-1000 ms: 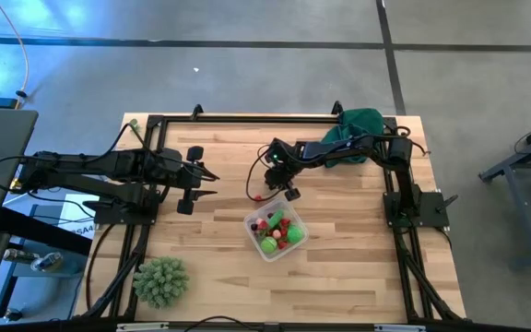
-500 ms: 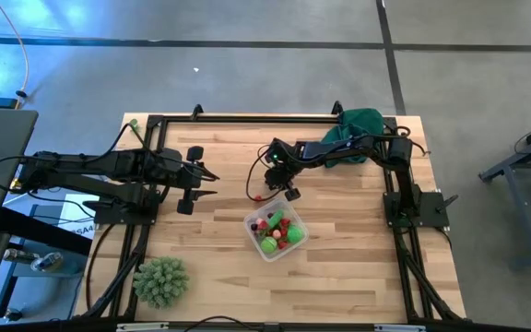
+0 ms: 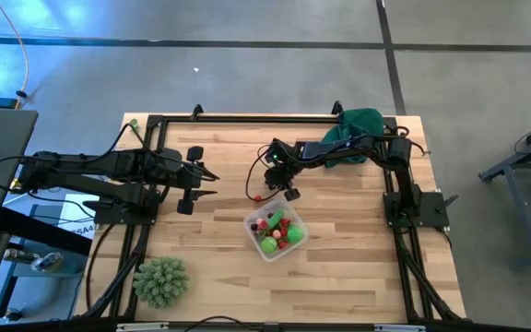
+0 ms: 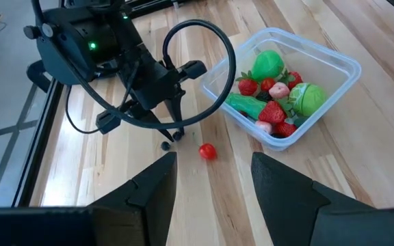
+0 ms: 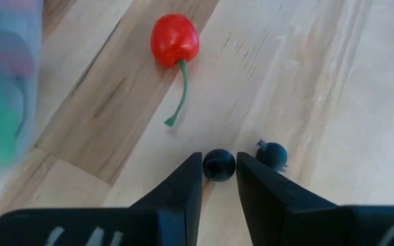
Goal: Pick and placing Produce into tupperware
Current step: Put the blueberry into the transparent container
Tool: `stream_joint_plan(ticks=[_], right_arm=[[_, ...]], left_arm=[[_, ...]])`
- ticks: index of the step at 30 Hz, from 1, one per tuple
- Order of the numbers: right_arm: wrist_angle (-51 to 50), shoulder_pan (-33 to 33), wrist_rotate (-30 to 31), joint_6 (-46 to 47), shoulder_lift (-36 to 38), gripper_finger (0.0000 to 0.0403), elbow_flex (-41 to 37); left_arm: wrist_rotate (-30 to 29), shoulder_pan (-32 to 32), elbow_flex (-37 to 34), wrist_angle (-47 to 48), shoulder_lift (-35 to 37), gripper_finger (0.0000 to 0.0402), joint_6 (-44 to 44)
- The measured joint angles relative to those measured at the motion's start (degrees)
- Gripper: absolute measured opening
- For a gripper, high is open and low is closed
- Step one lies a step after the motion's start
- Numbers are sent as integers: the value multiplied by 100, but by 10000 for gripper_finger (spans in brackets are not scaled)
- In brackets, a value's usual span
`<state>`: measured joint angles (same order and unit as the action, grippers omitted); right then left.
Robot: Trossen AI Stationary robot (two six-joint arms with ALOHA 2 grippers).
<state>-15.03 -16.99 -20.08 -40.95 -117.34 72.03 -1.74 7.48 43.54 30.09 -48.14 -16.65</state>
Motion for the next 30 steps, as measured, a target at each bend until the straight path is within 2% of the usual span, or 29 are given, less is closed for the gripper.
stream_joint_plan(ticks=[10, 20, 30], right_arm=[[13, 0, -11, 2, 0, 43, 0], [35, 2, 28, 175, 40, 48, 0], [56, 0, 350, 466, 854, 39, -4]], left_arm=[[1, 0, 0, 0, 0, 179, 1], [1, 1, -1, -2, 0, 179, -1], [-1, -1, -1, -2, 0, 179, 1]])
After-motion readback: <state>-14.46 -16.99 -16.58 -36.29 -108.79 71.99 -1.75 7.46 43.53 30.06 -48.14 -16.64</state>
